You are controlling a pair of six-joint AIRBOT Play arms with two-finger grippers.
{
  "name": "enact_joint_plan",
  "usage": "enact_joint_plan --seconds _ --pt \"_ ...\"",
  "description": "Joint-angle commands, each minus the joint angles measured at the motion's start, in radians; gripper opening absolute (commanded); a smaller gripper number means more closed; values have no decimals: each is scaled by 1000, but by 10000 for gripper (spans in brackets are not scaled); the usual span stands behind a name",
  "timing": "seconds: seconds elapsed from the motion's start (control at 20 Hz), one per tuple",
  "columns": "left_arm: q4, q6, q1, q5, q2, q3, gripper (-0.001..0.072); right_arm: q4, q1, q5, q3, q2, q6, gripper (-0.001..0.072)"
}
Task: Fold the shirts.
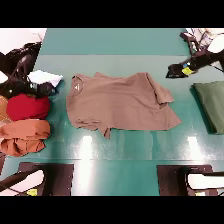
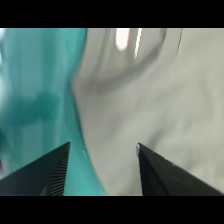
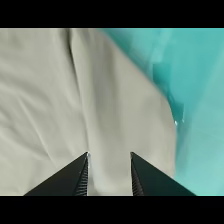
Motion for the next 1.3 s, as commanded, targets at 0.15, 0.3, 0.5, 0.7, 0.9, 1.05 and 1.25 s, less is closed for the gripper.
enact_joint_plan --seconds 0.15,0.3,0.5,0.7,0.9,1.05,1.25 --pt "-254 50 19 -31 121 -409 501 79 -24 -68 -308 227 -15 473" --pt "-312 85 19 68 120 -509 501 79 -24 -65 -367 264 -14 474" --pt "-319 86 19 142 119 -554 500 79 -24 -66 -381 291 -4 474" --pt "-378 134 19 177 119 -554 500 92 -24 -67 -381 291 20 473" --pt "-381 138 19 182 117 -555 500 105 -21 -69 -381 292 32 471" --pt "-384 138 -32 204 117 -555 499 105 -21 -69 -381 291 48 466" --pt "-384 111 -170 305 117 -541 74 102 -37 -40 -381 293 55 466"
